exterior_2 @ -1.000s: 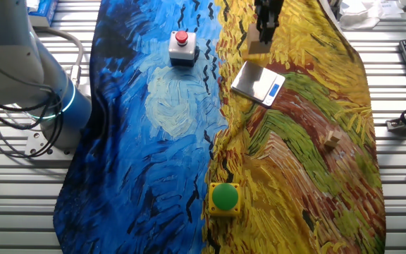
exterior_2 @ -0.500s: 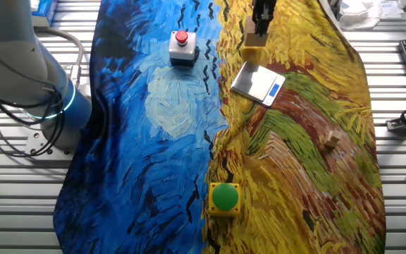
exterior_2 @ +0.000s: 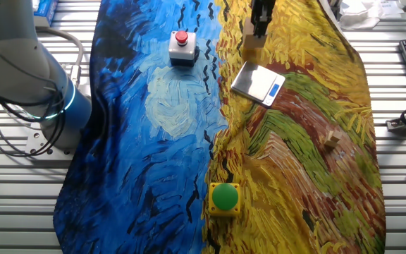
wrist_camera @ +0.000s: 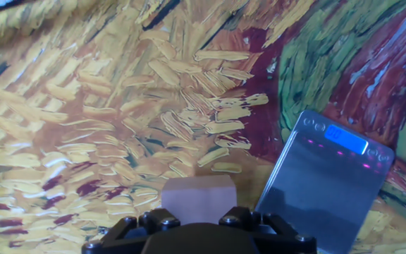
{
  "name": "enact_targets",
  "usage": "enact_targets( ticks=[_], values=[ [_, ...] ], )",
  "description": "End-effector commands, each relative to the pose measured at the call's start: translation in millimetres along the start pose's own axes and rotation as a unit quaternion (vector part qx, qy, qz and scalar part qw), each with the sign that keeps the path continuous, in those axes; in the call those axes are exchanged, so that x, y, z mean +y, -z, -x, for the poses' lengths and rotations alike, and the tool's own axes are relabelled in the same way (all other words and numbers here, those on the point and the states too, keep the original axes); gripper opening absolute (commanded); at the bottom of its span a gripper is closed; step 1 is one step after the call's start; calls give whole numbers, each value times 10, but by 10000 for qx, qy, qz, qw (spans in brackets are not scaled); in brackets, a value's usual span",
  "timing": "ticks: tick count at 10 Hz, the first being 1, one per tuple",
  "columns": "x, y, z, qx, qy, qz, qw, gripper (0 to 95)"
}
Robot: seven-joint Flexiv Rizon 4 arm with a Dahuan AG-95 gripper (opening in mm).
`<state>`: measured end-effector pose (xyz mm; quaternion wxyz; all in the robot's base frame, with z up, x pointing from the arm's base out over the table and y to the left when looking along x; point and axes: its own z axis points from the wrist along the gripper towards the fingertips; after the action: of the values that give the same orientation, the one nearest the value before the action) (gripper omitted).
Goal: Remove the object from the scale
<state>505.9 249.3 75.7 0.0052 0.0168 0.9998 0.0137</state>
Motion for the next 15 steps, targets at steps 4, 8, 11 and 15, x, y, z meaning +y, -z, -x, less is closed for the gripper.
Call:
enact_targets(
  ticks=[4, 8, 11, 15],
  values=[
    [8, -151, -25, -136, 57, 14, 9999, 0],
    [14, -224, -44, -116, 266, 37, 9996, 0],
    [14, -241, -50, -90, 428, -28, 9990, 0],
    [15, -249, -53, -91, 512, -31, 9986, 190]
  ],
)
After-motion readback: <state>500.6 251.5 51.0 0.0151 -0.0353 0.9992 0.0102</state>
